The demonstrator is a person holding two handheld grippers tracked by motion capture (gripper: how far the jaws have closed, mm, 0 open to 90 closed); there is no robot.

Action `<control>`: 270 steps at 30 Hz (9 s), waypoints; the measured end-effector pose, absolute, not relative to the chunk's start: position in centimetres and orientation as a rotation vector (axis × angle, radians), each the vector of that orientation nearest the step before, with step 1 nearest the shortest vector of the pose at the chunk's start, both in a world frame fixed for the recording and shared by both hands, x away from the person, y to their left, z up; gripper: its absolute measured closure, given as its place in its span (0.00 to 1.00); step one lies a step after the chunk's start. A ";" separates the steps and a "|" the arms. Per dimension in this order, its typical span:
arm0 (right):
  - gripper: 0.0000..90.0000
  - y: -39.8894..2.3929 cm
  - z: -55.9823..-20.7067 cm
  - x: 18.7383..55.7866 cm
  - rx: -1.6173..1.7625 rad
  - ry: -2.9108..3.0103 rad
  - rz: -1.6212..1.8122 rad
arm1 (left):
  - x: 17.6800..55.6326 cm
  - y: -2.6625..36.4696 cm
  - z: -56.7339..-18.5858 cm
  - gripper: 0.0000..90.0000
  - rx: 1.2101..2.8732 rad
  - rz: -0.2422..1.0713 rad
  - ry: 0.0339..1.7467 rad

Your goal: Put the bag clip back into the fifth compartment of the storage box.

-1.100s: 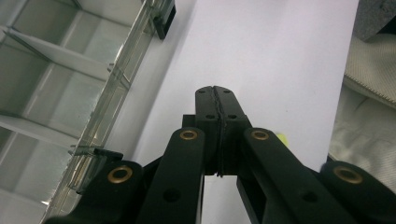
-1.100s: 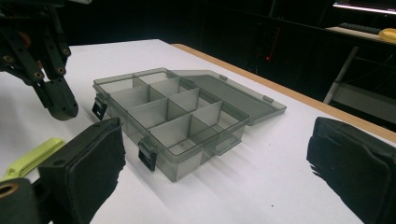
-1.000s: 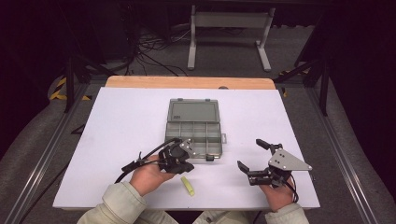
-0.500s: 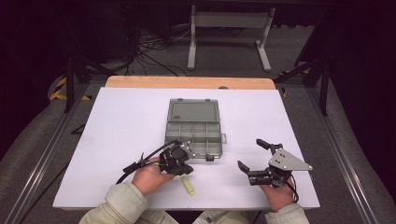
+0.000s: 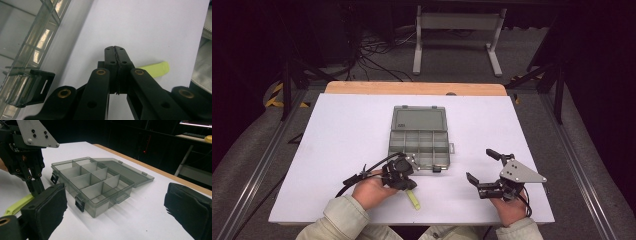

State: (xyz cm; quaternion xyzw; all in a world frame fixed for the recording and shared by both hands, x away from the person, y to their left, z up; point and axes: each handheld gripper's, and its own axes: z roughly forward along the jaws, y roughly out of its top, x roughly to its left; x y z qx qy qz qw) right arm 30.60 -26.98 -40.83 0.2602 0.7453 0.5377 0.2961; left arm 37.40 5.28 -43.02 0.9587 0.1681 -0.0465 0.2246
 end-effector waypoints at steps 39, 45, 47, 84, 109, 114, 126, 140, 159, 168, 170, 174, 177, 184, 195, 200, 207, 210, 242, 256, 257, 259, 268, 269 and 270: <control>0.05 -26.8 -40.8 30.7 0.694 1.992 1.436 | 35.3 7.2 -43.0 1.00 2.747 -0.193 0.431; 0.05 -26.8 -40.8 30.7 0.693 1.992 1.436 | 35.2 7.2 -43.1 0.99 2.744 -0.200 0.428; 0.05 -26.8 -40.8 30.7 0.694 1.992 1.436 | 35.2 7.2 -43.1 0.99 2.745 -0.201 0.428; 0.05 -26.8 -40.8 30.7 0.688 1.995 1.440 | 32.9 7.1 -40.8 0.01 2.617 -0.043 0.357; 0.05 -26.8 -40.8 30.7 0.685 1.999 1.445 | 31.5 5.6 -42.7 0.26 2.669 -0.027 0.264; 0.05 -26.8 -40.8 30.7 0.684 2.000 1.446 | 31.5 5.7 -42.7 0.44 2.682 -0.008 0.241; 0.06 -26.8 -40.8 30.7 0.687 2.012 1.441 | 31.5 5.4 -43.1 0.76 2.735 0.042 0.234; 0.06 -26.9 -40.8 30.7 0.690 2.008 1.444 | 31.3 6.1 -41.3 0.86 2.686 0.032 0.210; 0.06 -26.8 -40.8 30.7 0.691 2.009 1.440 | 31.5 8.1 -38.0 0.86 2.574 0.033 0.245; 0.06 -26.8 -40.9 30.7 0.692 2.009 1.441 | 31.6 8.8 -37.1 0.86 2.539 0.043 0.256; 0.06 -26.8 -40.9 30.7 0.692 2.009 1.441 | 31.7 8.9 -36.9 0.86 2.521 0.033 0.257; 0.06 -26.8 -40.9 30.7 0.692 2.009 1.437 | 32.0 9.2 -36.6 0.86 2.500 0.024 0.271; 0.06 -26.8 -40.8 30.6 0.693 2.008 1.432 | 32.2 9.4 -36.5 0.86 2.492 0.034 0.275; 0.06 -26.9 -40.9 30.6 0.697 2.004 1.433 | 32.8 9.9 -35.9 0.86 2.450 0.040 0.308; 0.06 -26.8 -40.9 30.7 0.698 2.010 1.439 | 34.5 10.5 -35.0 0.86 2.394 0.084 0.416; 0.06 -26.8 -41.0 30.8 0.700 2.010 1.439 | 35.2 10.8 -34.9 0.86 2.361 0.096 0.463; 0.06 -26.8 -41.0 30.8 0.704 2.009 1.443 | 35.9 11.2 -34.8 0.86 2.311 0.120 0.543; 0.06 -26.8 -41.0 30.8 0.707 2.008 1.444 | 36.2 11.3 -34.8 0.86 2.289 0.138 0.572; 0.06 -26.9 -41.0 30.8 0.706 2.006 1.446 | 39.0 11.8 -35.9 0.86 2.119 0.240 1.029; 0.06 -26.9 -41.0 30.8 0.706 2.007 1.445 | 39.5 11.7 -36.4 0.86 2.082 0.266 1.138; 0.06 -26.9 -41.0 30.8 0.706 2.007 1.445 | 39.5 11.7 -36.4 0.86 2.082 0.264 1.139; 0.06 -26.9 -41.0 30.8 0.706 2.007 1.445 | 39.6 11.5 -36.5 0.86 2.081 0.270 1.142; 0.06 -26.9 -41.0 30.8 0.706 2.007 1.447 | 40.1 11.3 -37.6 0.86 2.092 0.232 1.142; 0.06 -26.9 -41.0 30.8 0.706 2.008 1.447 | 40.2 11.3 -37.8 0.86 2.093 0.231 1.139; 0.06 -26.9 -41.0 30.8 0.706 2.008 1.443 | 40.3 11.2 -37.9 0.86 2.092 0.225 1.147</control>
